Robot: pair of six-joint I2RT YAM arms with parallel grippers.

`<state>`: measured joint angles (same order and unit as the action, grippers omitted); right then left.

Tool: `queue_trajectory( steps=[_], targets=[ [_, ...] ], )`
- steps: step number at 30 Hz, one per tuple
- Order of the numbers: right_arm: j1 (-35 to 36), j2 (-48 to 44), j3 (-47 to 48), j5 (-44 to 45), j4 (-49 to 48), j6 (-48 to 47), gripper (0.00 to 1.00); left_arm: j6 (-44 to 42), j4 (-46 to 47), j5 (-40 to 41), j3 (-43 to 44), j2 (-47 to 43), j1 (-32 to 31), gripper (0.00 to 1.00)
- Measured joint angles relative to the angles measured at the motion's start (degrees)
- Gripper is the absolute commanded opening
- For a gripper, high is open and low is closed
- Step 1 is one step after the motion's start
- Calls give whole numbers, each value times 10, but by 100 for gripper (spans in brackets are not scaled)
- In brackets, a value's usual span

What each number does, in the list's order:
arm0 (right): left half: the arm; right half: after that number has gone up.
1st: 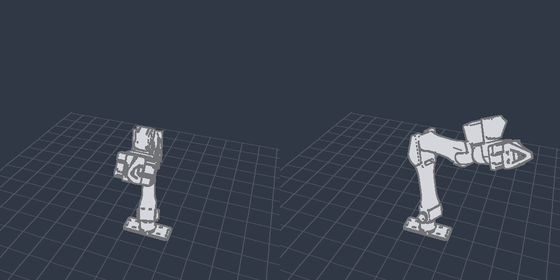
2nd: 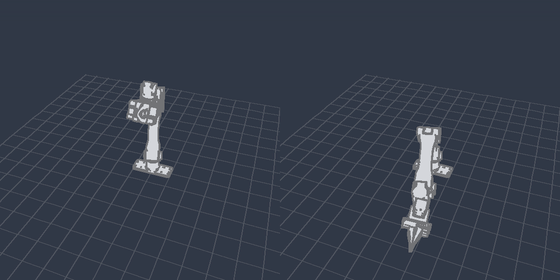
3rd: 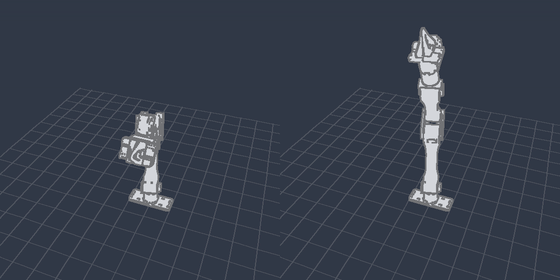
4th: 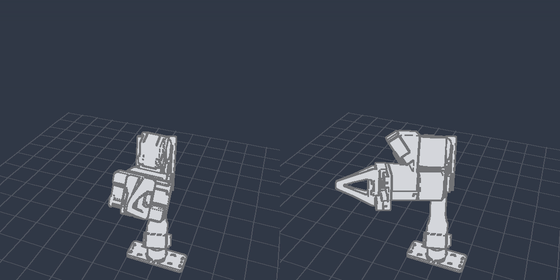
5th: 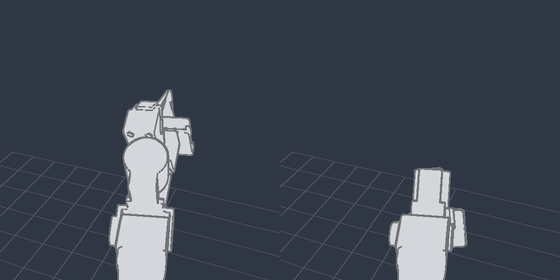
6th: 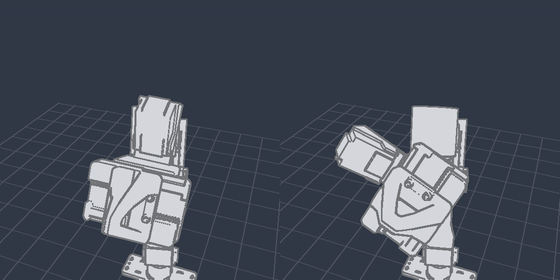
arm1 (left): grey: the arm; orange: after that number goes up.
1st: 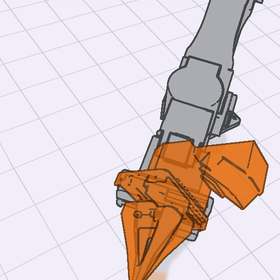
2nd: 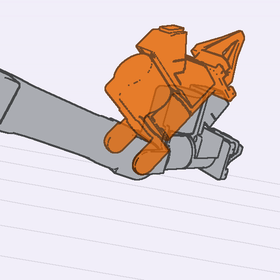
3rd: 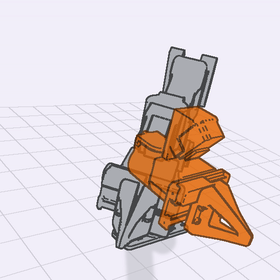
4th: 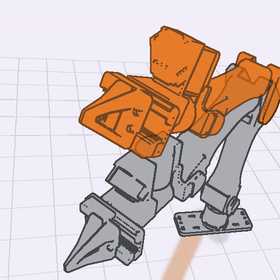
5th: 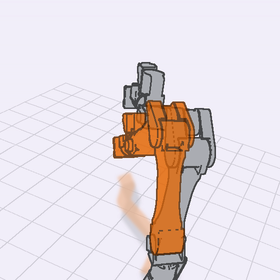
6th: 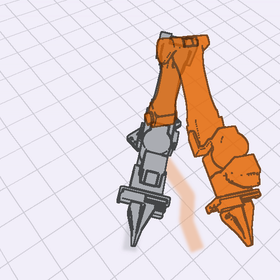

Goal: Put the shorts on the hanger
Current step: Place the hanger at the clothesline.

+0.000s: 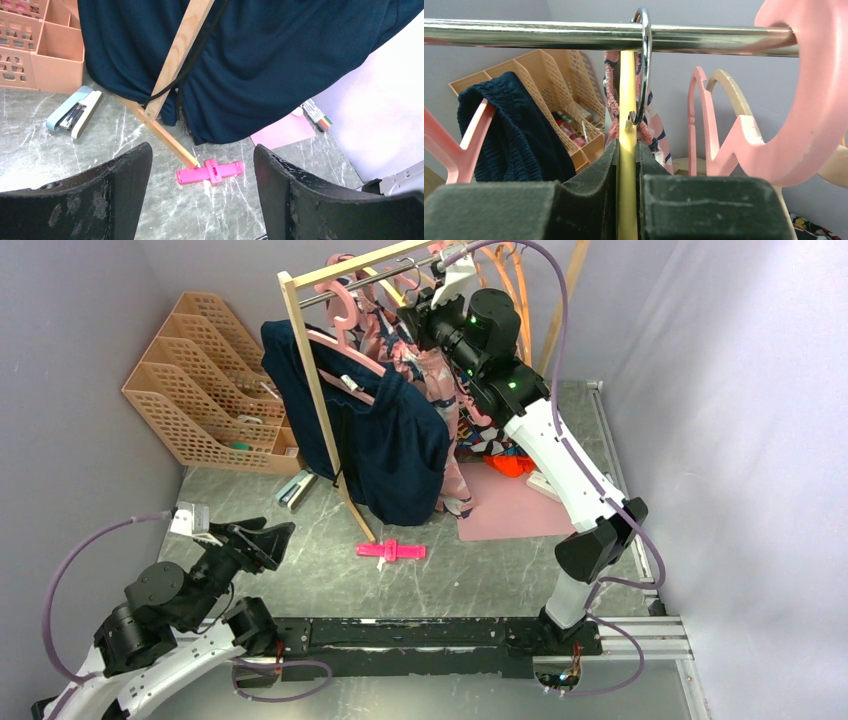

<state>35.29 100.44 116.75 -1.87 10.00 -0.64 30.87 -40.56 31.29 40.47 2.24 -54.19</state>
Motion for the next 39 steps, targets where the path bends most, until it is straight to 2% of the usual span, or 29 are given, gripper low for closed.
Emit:
queue_trajectory(
  steps=[1, 5, 8, 12, 17, 25, 39],
  targets=[
    [1, 0, 1, 0, 2, 0, 3, 0, 0, 0, -1, 1, 0, 78],
    [3, -1, 8, 0, 17, 1, 33, 0, 0, 0, -2, 2, 0, 78],
    [8, -7, 7, 2, 25, 7, 41, 0, 0, 0, -2, 2, 0, 78],
    [16, -37, -4, 15, 49, 9, 46, 0, 0, 0, -2, 2, 0, 78],
    [19, -99, -45, 30, 79, 12, 50, -1, 0, -1, -2, 2, 0, 78],
    [19, -158, -76, 28, 132, 16, 50, -3, 0, -5, -2, 3, 0, 78],
    [23, -172, -143, 19, 194, 32, 47, -5, 1, -10, -4, 11, 0, 78]
  ],
)
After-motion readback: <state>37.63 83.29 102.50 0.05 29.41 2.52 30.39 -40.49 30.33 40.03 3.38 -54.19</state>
